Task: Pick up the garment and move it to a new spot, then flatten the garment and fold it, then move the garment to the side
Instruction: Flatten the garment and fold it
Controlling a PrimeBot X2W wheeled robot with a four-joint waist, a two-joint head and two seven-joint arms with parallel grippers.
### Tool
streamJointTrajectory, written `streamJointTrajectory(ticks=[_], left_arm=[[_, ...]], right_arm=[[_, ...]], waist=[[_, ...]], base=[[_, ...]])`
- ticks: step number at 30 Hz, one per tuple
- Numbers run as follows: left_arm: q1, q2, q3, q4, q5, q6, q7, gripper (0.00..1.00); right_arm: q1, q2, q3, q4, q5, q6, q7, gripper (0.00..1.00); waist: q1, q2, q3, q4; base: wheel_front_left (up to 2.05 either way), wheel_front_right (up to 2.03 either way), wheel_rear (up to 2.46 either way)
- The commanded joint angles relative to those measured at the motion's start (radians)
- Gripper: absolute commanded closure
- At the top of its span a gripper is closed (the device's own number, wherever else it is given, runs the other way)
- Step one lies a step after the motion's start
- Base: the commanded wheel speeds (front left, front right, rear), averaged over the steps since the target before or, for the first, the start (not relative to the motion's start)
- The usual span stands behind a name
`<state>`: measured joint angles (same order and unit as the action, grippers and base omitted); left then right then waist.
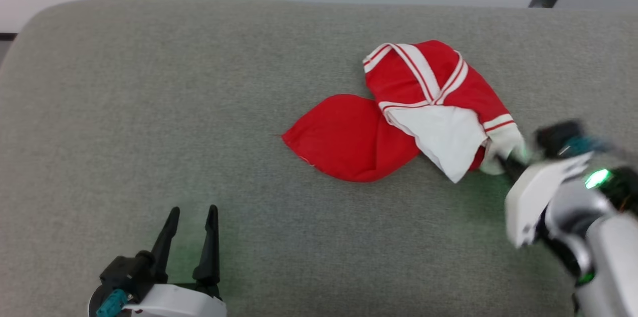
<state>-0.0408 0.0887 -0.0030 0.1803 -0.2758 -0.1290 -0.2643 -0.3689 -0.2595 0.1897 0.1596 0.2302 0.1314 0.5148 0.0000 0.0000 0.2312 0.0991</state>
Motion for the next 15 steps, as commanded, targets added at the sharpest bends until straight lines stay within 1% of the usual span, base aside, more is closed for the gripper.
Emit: streamJointTrajectory(ticks=[1,4,7,10,11,12,14,15], left_arm=[[-0.002,0.004,-0.002,-0.002,-0.002,-0.003,0.0,0.0],[-0.002,0.013,-0.001,-0.005,-0.005,-0.003,0.0,0.0],[-0.012,0.022,-0.009,-0.008,-0.011,-0.003,0.0,0.0],[-0.027,0.033,-0.022,-0.007,-0.018,-0.003,0.0,0.0],[-0.031,0.037,-0.024,-0.009,-0.022,-0.003,0.0,0.0],[-0.036,0.041,-0.026,-0.009,-0.025,-0.003,0.0,0.0],[-0.046,0.05,-0.03,-0.01,-0.031,-0.003,0.0,0.0],[-0.05,0.052,-0.031,-0.009,-0.032,-0.003,0.0,0.0]], right_arm=[[-0.024,0.012,-0.037,-0.017,0.019,-0.001,-0.013,1.0],[-0.066,0.04,-0.13,-0.057,0.054,-0.001,-0.022,1.0],[-0.114,0.086,-0.237,-0.049,0.091,-0.001,-0.017,1.0],[-0.167,0.095,-0.353,0.006,0.088,-0.001,-0.023,1.0],[-0.189,0.115,-0.403,0.033,0.105,-0.001,-0.03,1.0],[-0.207,0.125,-0.451,0.067,0.113,-0.001,-0.034,1.0],[-0.245,0.122,-0.54,0.129,0.094,-0.001,-0.054,1.0],[-0.266,0.131,-0.585,0.166,0.097,-0.001,-0.063,1.0]], waist=[[0.0,0.0,0.003,-0.013],[0.0,0.0,0.012,-0.03],[0.0,0.0,0.024,-0.044],[0.0,0.0,0.04,-0.044],[0.0,0.0,0.048,-0.044],[0.0,0.0,0.054,-0.042],[0.0,0.0,0.071,-0.038],[0.0,0.0,0.077,-0.036]], base=[[0.0,0.0,0.0],[0.0,0.0,0.0],[0.0,0.0,0.0],[0.0,0.0,0.0],[0.0,0.0,0.0],[0.0,0.0,0.0],[0.0,0.0,0.0],[0.0,0.0,0.0]])
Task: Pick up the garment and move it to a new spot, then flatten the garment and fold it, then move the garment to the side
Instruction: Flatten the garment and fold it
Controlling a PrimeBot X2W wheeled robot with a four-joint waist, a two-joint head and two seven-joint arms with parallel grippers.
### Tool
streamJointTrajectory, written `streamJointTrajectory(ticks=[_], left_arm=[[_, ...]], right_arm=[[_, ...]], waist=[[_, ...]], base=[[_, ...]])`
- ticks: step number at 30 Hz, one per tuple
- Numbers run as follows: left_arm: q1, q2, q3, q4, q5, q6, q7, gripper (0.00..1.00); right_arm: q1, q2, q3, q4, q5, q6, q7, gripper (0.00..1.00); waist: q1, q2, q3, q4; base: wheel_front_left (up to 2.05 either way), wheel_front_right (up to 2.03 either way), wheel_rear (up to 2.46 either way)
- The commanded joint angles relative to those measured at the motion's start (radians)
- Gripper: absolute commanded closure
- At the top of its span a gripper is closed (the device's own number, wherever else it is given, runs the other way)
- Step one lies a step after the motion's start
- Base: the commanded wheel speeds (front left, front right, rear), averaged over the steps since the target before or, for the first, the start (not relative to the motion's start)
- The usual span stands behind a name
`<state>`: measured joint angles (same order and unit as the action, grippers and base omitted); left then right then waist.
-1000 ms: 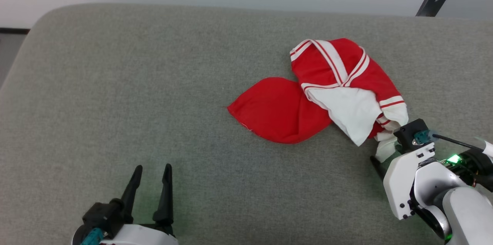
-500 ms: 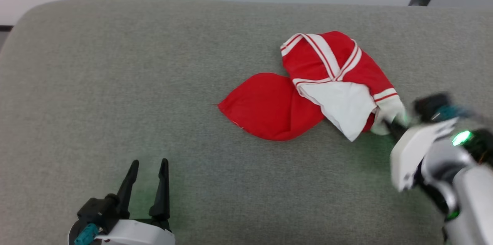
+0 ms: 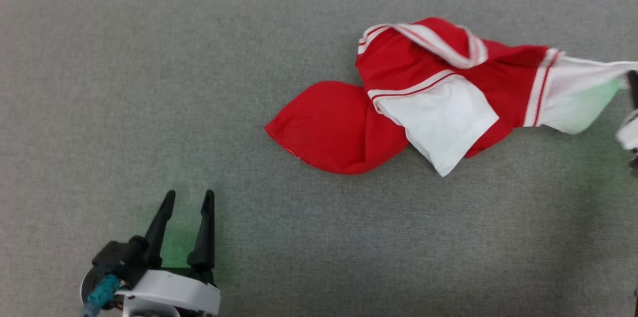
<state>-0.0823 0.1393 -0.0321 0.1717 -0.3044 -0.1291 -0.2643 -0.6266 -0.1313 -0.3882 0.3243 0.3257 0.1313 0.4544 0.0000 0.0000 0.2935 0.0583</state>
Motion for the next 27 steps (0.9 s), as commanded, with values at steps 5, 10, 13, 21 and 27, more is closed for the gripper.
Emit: streamJointTrajectory(ticks=[5,10,13,21,27], left_arm=[[-0.02,0.014,0.002,-0.002,-0.014,-0.003,0.0,0.0],[-0.033,0.024,-0.001,-0.008,-0.02,-0.003,0.0,0.0],[-0.048,0.026,-0.013,-0.009,-0.021,-0.003,0.0,0.0],[-0.095,0.035,-0.042,-0.002,-0.033,-0.003,0.0,0.0],[-0.12,0.033,-0.044,0.007,-0.039,-0.003,0.0,0.0]], right_arm=[[-0.108,0.017,-0.213,0.172,-0.063,-0.001,-0.075,1.0],[-0.211,0.02,-0.244,0.289,-0.109,-0.001,-0.134,1.0],[-0.28,0.005,-0.27,0.344,-0.134,-0.001,-0.172,1.0],[-0.43,-0.068,-0.357,0.485,-0.348,-0.001,-0.225,1.0],[-0.487,-0.063,-0.415,0.57,-0.485,-0.001,-0.273,0.55]], waist=[[0.0,0.0,0.05,0.012],[0.0,0.0,0.08,0.018],[0.0,0.0,0.101,0.025],[0.0,0.0,0.164,0.063],[0.0,0.0,0.18,0.071]], base=[[0.0,0.0,0.0],[0.0,0.0,0.0],[0.0,0.0,0.0],[0.0,0.0,0.0],[0.0,0.0,0.0]])
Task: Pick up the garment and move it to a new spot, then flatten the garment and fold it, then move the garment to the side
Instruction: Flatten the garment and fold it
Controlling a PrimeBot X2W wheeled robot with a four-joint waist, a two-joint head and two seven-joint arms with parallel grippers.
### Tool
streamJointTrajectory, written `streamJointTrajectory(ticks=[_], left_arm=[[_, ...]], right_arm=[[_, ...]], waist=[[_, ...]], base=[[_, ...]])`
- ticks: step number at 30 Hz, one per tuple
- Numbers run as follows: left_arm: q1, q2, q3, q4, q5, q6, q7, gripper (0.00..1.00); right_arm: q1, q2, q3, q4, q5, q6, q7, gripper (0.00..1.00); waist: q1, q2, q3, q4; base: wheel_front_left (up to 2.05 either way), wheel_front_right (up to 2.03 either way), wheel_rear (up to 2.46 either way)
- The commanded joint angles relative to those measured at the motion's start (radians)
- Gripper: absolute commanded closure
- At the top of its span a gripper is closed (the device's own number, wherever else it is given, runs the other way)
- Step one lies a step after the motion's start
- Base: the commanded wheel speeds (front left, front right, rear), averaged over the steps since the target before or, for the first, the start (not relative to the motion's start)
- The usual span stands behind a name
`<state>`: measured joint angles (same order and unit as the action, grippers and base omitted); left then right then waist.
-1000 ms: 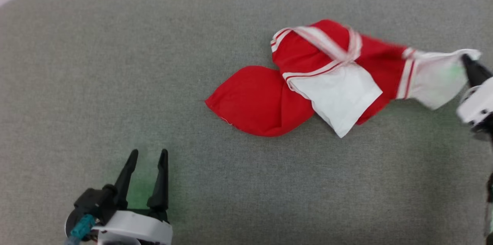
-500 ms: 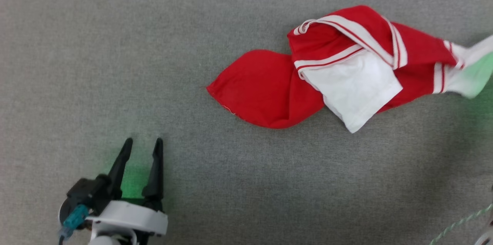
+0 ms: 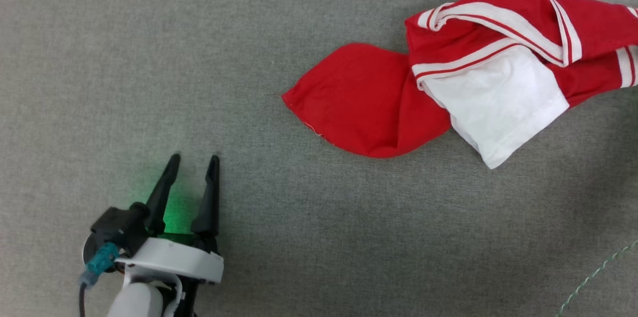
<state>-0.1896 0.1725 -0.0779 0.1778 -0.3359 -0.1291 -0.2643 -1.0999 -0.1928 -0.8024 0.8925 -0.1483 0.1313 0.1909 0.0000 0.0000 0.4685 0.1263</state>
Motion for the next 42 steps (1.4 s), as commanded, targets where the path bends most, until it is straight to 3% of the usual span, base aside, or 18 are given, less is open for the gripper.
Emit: streamJointTrajectory(ticks=[1,8,14,19,26,32,42], left_arm=[[-0.018,0.001,0.003,0.001,-0.008,-0.003,0.0,0.0],[-0.038,0.069,-0.025,-0.031,-0.051,-0.003,0.0,0.0],[-0.098,0.18,-0.13,-0.09,-0.135,-0.003,0.056,0.0],[-0.193,0.29,-0.225,-0.183,-0.266,-0.003,0.274,0.0],[-0.388,0.395,-0.398,-0.222,-0.505,-0.003,0.67,0.0],[-0.53,0.397,-0.543,-0.167,-0.603,-0.003,0.904,0.0],[-0.64,0.311,-0.634,-0.034,-0.686,-0.003,0.999,0.0]], right_arm=[[-0.018,0.001,0.002,0.012,-0.018,-0.001,-0.026,0.0],[0.022,-0.019,0.154,0.06,0.021,-0.001,-0.149,0.0],[0.169,-0.025,0.444,-0.012,0.17,-0.001,-0.254,0.0],[0.377,-0.031,0.675,-0.22,0.357,-0.001,-0.273,0.0],[0.682,-0.02,0.806,-0.564,0.476,-0.001,-0.213,0.0],[0.827,0.027,0.816,-0.734,0.464,-0.001,-0.156,0.0],[0.86,0.083,0.812,-0.833,0.444,-0.001,-0.126,0.0]], waist=[[0.0,0.0,0.003,0.001],[0.0,0.0,-0.055,-0.044],[0.0,0.0,-0.128,-0.1],[0.0,0.0,-0.179,-0.153],[0.0,0.0,-0.216,-0.216],[0.0,0.0,-0.214,-0.274],[0.0,0.0,-0.168,-0.341]], base=[[0.0,0.0,0.0],[0.0,0.0,0.0],[0.0,0.0,0.0],[0.0,0.0,0.0],[0.0,0.0,0.0],[0.0,0.0,0.0],[0.0,0.0,0.0]])
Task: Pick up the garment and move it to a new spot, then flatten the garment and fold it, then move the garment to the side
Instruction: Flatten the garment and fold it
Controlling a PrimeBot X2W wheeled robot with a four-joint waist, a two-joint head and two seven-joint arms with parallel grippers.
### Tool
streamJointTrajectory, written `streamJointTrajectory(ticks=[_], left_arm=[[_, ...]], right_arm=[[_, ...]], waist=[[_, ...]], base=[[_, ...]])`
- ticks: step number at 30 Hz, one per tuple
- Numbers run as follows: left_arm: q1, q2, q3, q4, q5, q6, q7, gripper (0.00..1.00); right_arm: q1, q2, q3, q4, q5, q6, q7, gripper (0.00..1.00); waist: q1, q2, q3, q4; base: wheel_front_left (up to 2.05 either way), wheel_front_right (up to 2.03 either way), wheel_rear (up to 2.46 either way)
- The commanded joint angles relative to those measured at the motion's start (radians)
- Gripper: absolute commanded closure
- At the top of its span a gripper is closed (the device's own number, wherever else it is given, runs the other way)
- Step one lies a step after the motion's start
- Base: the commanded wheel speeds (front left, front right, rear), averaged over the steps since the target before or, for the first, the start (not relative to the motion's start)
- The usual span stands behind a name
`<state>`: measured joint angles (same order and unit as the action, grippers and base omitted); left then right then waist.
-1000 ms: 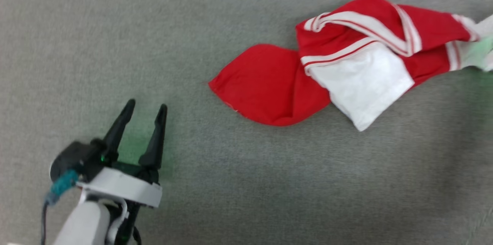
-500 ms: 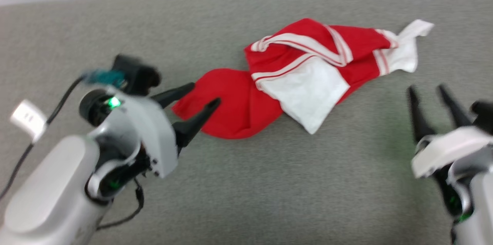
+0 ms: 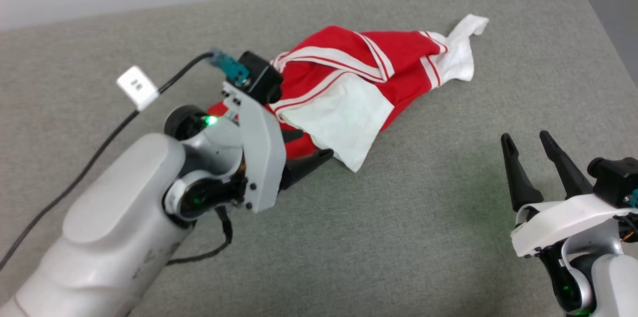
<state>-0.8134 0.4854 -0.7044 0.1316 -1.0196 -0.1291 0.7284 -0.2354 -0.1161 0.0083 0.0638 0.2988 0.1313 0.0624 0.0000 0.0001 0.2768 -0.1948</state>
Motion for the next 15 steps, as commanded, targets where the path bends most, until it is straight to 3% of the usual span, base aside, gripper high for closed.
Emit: streamJointTrajectory(ticks=[1,6,15], left_arm=[[-0.029,-0.008,-0.012,0.023,-0.003,-0.003,0.009,0.0],[-0.071,-0.022,-0.033,0.081,0.012,-0.003,0.018,0.0],[-0.105,0.017,-0.085,0.143,0.015,-0.003,0.029,0.0]], right_arm=[[-0.01,0.01,0.004,-0.008,-0.004,-0.001,0.002,0.0],[-0.024,0.024,0.023,-0.009,-0.008,-0.001,-0.007,0.0],[-0.042,0.04,0.046,0.015,-0.01,-0.001,-0.025,0.0]], waist=[[0.0,-0.0001,0.03,-0.024],[0.0,-0.0001,0.051,-0.038],[0.0,-0.0001,0.069,-0.055]], base=[[0.0,0.0,0.0],[0.0,0.0,0.0],[0.0,0.0,0.0]])
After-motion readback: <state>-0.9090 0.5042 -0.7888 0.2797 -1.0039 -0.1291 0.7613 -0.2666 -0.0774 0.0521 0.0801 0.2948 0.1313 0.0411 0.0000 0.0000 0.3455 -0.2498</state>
